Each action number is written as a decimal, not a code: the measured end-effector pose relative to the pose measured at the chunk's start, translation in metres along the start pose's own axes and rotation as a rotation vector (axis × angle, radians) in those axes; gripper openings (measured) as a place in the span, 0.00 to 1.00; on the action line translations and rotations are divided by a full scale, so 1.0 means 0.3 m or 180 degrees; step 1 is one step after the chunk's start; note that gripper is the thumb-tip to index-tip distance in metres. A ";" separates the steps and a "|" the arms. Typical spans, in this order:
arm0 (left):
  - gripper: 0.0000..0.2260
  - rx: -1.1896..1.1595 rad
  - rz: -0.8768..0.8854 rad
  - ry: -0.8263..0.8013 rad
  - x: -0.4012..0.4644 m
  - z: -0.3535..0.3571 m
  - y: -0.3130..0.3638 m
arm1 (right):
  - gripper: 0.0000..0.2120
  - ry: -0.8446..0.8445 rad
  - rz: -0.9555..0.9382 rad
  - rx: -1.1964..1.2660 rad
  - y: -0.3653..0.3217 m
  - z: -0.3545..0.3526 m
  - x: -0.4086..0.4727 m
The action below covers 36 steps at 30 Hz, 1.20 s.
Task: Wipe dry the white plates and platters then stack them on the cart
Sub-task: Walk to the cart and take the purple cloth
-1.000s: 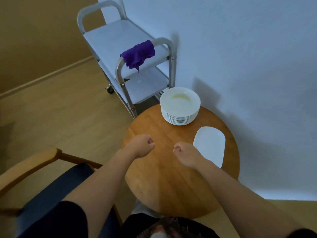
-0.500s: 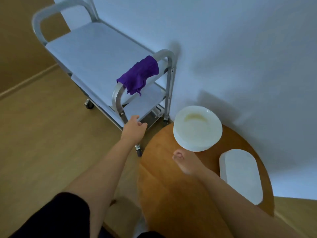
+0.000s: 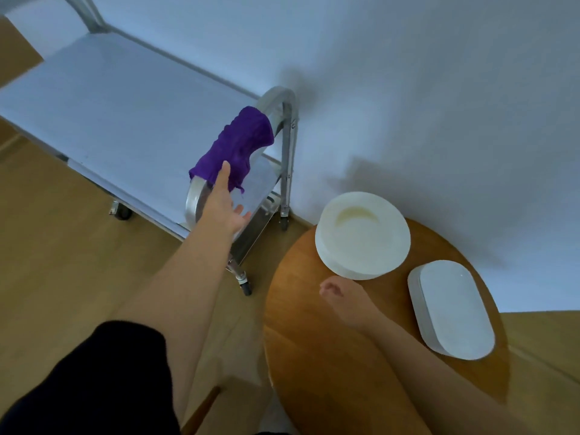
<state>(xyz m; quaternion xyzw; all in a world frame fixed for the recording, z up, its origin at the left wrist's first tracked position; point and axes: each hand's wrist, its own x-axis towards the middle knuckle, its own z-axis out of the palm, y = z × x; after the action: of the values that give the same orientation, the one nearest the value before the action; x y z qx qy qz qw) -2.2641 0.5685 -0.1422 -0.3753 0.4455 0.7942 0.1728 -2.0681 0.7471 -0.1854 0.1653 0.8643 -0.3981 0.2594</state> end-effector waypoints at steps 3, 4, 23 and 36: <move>0.37 -0.0101 0.0054 0.0049 0.025 0.021 -0.007 | 0.10 0.0061 0.0124 0.0161 0.022 -0.004 0.004; 0.37 -0.0034 0.0107 0.0096 0.034 0.025 -0.007 | 0.10 0.0075 0.0152 0.0213 0.028 -0.006 0.004; 0.03 0.2192 0.1322 -0.0938 -0.367 0.034 -0.416 | 0.10 0.1133 0.0138 0.3199 0.051 -0.067 -0.107; 0.07 0.2656 0.1543 -0.2289 -0.457 -0.107 -0.785 | 0.24 0.0961 -0.0152 0.4468 0.411 0.076 -0.276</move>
<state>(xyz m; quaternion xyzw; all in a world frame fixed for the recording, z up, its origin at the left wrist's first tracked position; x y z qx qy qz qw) -2.0161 0.6777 -0.1857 0.1287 0.7061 0.6462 0.2594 -1.9331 0.8004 -0.2242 0.3274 0.4343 -0.8382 -0.0393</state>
